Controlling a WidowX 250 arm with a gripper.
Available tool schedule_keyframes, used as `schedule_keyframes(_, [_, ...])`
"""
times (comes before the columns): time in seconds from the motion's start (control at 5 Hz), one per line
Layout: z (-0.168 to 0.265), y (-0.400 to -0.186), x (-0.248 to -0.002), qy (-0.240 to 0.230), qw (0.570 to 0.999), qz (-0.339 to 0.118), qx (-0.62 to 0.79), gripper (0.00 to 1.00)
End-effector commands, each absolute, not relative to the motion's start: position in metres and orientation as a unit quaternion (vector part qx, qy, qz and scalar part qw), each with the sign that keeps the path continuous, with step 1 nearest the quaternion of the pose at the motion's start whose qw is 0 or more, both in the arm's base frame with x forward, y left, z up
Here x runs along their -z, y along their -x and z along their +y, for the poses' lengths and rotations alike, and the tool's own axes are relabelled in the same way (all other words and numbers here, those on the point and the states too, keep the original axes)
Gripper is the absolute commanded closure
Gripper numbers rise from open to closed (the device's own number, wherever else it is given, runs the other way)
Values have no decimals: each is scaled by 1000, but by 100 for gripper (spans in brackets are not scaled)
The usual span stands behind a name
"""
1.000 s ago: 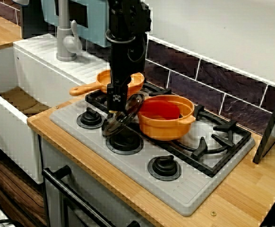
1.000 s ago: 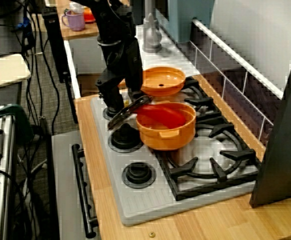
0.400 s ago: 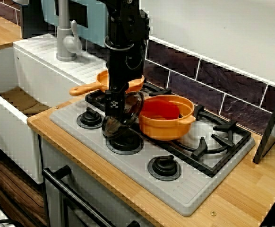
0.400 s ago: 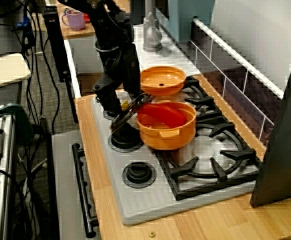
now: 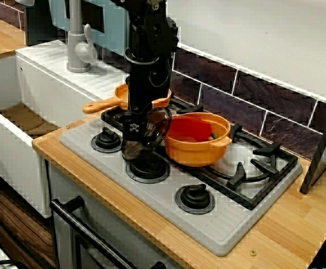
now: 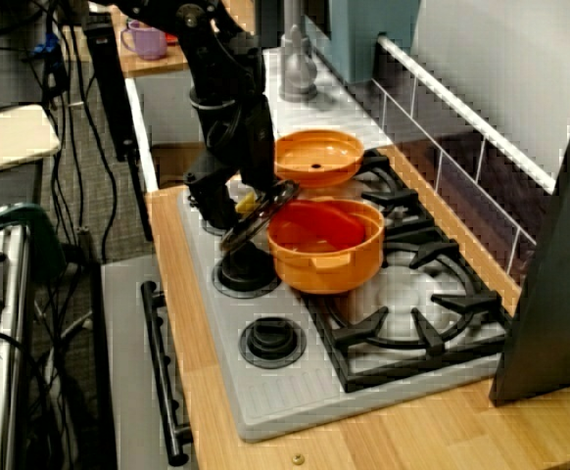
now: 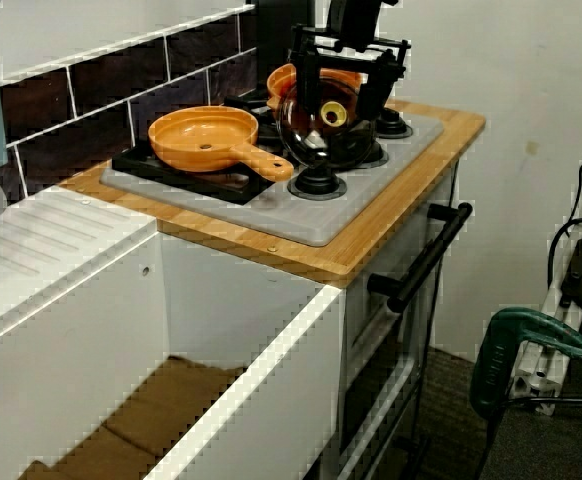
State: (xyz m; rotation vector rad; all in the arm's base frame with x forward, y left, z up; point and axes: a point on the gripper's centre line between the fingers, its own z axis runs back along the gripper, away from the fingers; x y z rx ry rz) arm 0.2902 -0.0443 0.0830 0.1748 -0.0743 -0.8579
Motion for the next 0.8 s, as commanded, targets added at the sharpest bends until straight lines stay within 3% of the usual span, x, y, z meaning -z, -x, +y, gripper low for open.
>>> schedule_keyframes(0.0, [-44,-296,-87,-89,905,-48,414,0])
schedule_keyframes(0.2, [-41,-295,-85,-78,913,-50,397,100])
schedule_keyframes(0.6, [-37,-298,-88,-71,921,-45,380,100])
